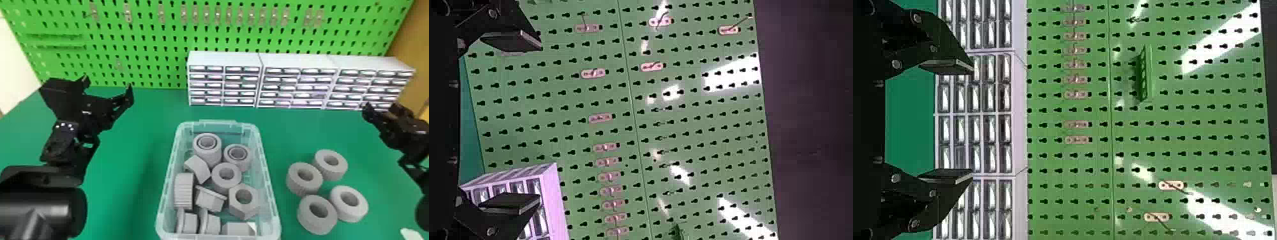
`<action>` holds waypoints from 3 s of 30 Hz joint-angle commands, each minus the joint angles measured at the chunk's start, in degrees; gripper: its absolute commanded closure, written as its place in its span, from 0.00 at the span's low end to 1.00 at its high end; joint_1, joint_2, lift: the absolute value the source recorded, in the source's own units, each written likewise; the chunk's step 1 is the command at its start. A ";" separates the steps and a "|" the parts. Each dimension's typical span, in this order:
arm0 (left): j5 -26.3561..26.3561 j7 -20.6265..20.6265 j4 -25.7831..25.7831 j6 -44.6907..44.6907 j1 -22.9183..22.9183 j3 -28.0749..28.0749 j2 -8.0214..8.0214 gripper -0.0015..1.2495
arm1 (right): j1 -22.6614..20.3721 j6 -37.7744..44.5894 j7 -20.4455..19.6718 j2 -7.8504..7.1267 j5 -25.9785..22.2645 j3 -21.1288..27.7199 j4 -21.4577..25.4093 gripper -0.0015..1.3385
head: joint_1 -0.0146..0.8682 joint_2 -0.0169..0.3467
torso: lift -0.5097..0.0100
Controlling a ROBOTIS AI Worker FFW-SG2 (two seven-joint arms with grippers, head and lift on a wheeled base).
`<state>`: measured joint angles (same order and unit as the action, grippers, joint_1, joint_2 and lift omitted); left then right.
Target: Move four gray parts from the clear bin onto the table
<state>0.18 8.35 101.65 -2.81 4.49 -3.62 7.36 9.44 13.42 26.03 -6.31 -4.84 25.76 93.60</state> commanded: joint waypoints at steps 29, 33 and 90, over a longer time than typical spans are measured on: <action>0.53 0.00 0.04 0.00 0.52 0.80 -0.06 0.17 | 0.75 -0.85 -0.28 0.25 -0.25 -0.36 -0.09 0.39 | 0.78 0.14 | 0.89; 0.53 0.00 0.13 0.00 0.44 0.71 0.02 0.17 | 0.75 -0.85 -0.28 0.25 -0.25 -0.27 0.00 0.39 | 0.78 0.14 | 0.89; -0.44 0.00 0.22 0.09 0.09 0.19 0.29 0.17 | 1.28 0.03 -0.36 -0.19 0.80 -1.76 0.18 0.39 | 0.78 0.14 | 0.89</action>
<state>-0.26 8.35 101.84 -2.72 4.56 -3.35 7.67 10.41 13.45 25.75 -6.62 -4.21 24.19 93.78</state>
